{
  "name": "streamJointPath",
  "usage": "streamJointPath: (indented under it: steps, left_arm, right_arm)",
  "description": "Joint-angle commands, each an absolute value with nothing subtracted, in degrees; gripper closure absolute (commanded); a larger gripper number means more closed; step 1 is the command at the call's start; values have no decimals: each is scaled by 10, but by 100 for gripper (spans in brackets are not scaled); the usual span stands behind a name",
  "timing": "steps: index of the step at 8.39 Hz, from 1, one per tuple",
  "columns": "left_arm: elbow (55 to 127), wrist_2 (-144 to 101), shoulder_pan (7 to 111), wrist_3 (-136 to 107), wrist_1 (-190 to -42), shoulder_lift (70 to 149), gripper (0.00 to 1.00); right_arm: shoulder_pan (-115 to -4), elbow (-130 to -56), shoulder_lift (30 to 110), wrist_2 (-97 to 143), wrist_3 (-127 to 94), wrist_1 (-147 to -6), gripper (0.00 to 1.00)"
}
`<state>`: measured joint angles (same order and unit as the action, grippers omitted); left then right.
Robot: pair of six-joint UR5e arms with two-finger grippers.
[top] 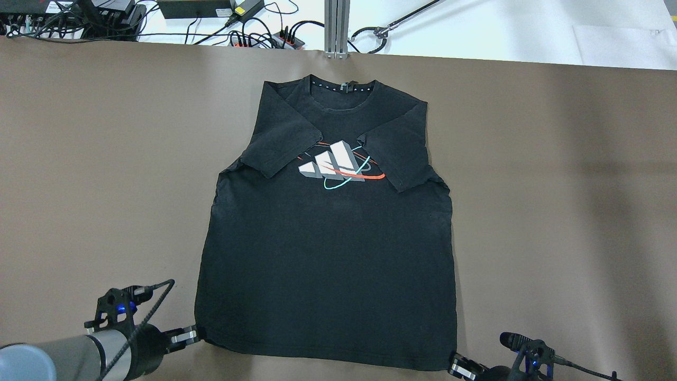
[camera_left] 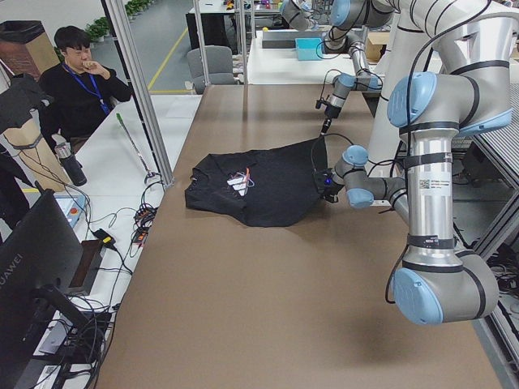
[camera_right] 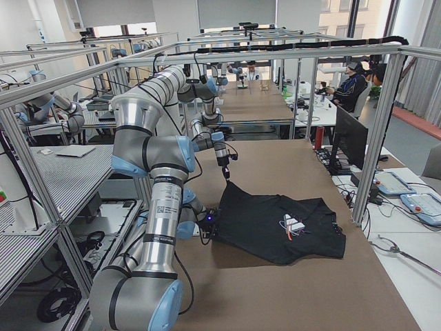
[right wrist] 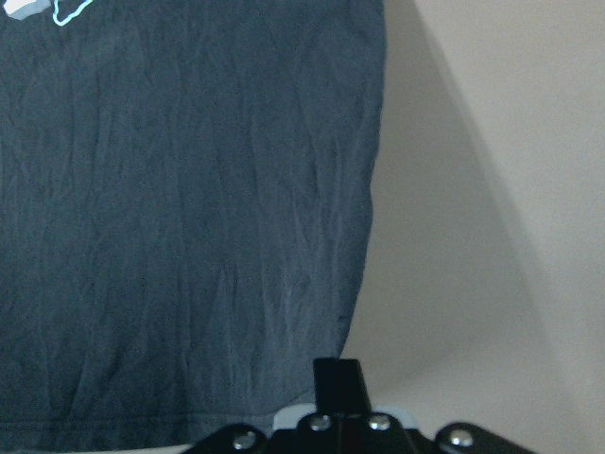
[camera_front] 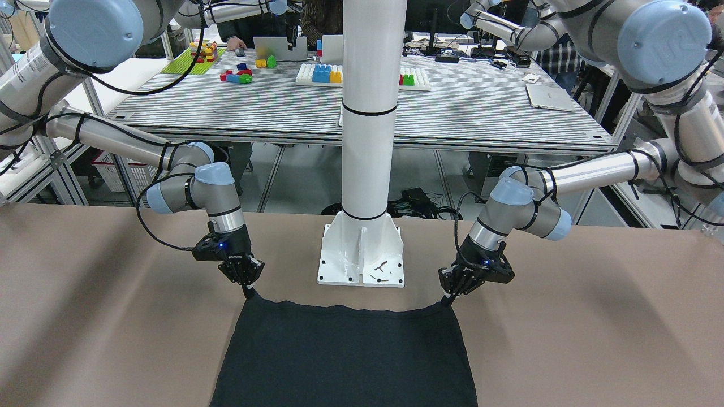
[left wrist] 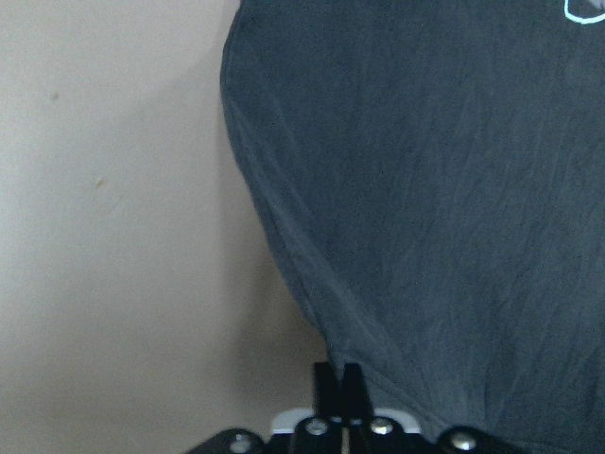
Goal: Fold clothes
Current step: 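Grasp the hem corners nearest the robot with both grippers, then lift the hem with both grippers and fold it over toward the collar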
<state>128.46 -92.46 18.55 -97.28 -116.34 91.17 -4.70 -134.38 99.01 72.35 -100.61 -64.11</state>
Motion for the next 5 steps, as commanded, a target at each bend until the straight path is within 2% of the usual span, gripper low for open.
streamJointPath:
  steps: [1, 3, 5]
  left_arm:
    - [1295, -1087, 338, -891, -1031, 1012, 100]
    - [1289, -1176, 400, -823, -938, 1090, 100]
    - [1314, -1296, 405, -817, -929, 1079, 100]
  right_arm:
    - [-236, -1382, 907, 913, -878, -766, 100]
    - [-300, -1378, 855, 998, -817, -837, 100]
    - [-298, -1395, 881, 1128, -783, -839, 100]
